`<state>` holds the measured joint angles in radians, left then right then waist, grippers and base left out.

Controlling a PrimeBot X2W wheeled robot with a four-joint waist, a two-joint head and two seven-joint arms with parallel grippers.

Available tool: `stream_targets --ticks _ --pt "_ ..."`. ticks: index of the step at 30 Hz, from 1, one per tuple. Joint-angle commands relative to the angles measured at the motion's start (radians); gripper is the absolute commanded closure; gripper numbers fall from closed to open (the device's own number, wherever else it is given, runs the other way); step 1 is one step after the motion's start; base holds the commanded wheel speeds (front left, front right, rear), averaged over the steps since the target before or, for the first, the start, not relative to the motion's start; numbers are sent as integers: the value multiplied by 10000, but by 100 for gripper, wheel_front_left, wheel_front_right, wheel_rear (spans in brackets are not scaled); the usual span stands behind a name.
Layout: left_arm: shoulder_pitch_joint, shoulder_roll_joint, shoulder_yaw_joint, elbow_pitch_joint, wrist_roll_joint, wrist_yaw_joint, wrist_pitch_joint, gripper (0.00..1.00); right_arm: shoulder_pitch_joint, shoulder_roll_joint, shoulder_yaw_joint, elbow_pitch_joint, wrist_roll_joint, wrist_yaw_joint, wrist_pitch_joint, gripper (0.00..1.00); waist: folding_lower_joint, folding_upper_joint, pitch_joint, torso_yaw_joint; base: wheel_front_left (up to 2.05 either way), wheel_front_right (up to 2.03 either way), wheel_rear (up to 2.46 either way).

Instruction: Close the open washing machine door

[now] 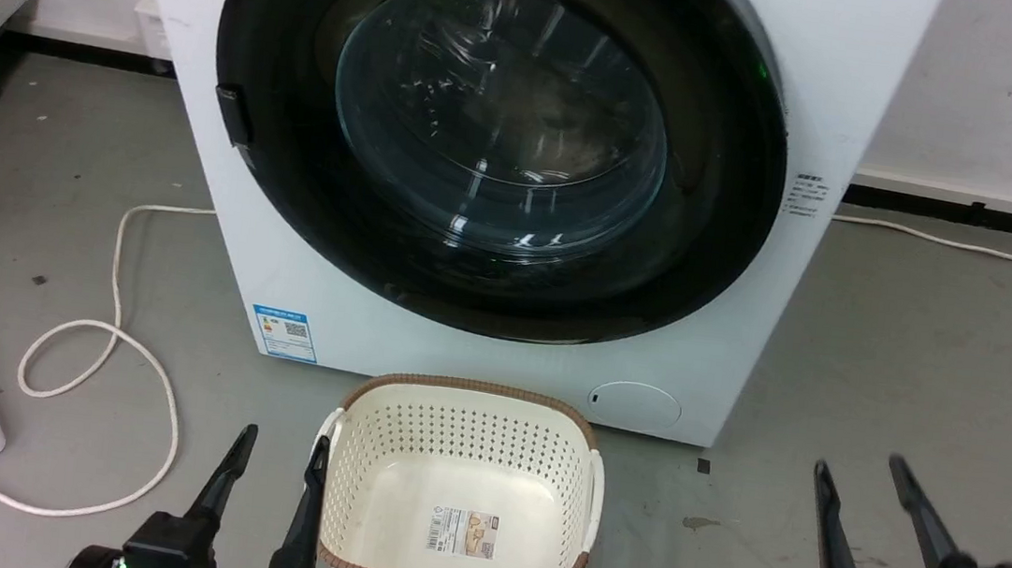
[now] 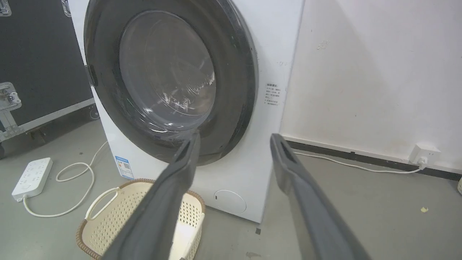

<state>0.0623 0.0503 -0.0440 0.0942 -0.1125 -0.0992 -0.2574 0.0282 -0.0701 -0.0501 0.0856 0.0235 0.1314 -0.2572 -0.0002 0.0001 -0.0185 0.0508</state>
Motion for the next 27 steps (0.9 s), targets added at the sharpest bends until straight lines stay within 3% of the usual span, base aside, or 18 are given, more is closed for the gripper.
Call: stream_targets --ticks 1,6,7,27 --pt "112 20 20 38 71 -31 -43 0 109 58 -33 -61 -58 -7 -34 0 2 -1 0 -7 0 0 0" --pt "144 16 -82 145 172 -107 -43 0 507 185 -139 103 -264 -7 -39 0 2 -1 -37 -8 0 0 0" --pt "140 28 -114 159 205 -124 -43 100 517 189 -149 128 -270 -7 -40 100 2 -1 -41 5 0 0 0" --pt "-77 -5 -22 -14 282 66 384 100 250 142 -20 -30 -191 1 372 100 2 -1 -10 -78 0 0 0"
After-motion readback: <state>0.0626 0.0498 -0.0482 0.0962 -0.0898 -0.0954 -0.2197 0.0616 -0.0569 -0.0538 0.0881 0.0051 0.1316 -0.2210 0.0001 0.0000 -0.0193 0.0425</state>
